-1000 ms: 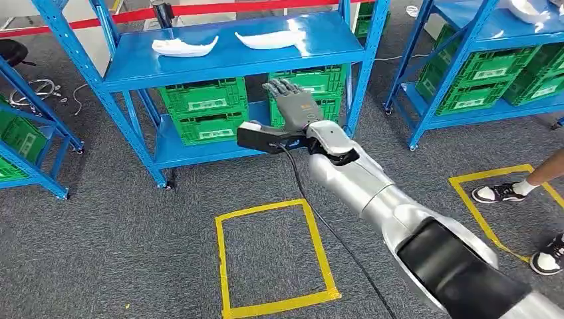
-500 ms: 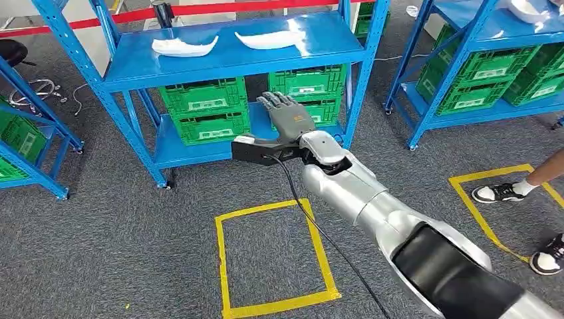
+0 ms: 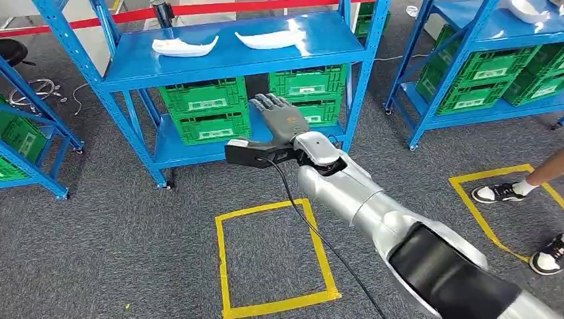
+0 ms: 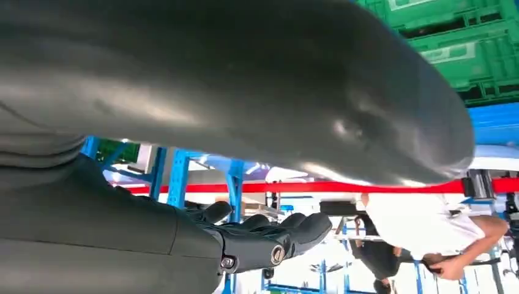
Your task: Take the parts from the cabinet and place them on the table.
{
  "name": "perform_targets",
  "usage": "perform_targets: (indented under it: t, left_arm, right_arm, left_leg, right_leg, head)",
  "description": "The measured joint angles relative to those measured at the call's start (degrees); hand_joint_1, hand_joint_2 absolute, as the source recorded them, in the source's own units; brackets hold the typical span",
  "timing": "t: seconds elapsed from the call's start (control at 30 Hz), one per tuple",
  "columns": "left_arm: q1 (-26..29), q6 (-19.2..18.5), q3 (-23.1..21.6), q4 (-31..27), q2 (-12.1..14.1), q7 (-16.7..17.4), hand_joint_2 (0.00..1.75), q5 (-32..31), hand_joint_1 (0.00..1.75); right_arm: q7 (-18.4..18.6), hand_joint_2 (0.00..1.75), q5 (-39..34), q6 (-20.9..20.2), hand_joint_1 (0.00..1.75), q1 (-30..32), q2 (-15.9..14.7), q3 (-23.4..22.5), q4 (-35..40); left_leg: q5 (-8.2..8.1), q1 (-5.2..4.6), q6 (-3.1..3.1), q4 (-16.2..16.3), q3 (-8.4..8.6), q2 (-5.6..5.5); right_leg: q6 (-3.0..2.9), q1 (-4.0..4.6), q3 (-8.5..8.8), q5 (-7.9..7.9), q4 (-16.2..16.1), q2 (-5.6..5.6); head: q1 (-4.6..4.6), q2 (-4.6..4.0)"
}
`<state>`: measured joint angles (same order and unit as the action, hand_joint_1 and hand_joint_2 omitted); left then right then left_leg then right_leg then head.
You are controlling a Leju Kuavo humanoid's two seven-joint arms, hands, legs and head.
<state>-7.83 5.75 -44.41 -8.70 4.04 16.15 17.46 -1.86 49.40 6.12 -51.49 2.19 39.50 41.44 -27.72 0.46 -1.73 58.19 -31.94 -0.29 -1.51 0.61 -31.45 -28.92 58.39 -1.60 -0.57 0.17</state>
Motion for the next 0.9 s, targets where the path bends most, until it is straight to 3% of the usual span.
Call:
perform_targets:
  t: [0.9]
  left_arm:
    - [0.05,0.02,-0.57,0.13,0.00,-0.07,0.00,0.00,0.00]
  right_arm:
    - [0.04,0.00,-0.88,0.24,0.00,-0.91,0.13,1.31,-0.85]
  left_leg:
    - [0.00,0.00,0.00,0.00,0.00,0.00]
  right_leg:
    - [0.00,0.00,-0.02,0.00,0.00,0.00]
  head:
    - [0.00,0.00]
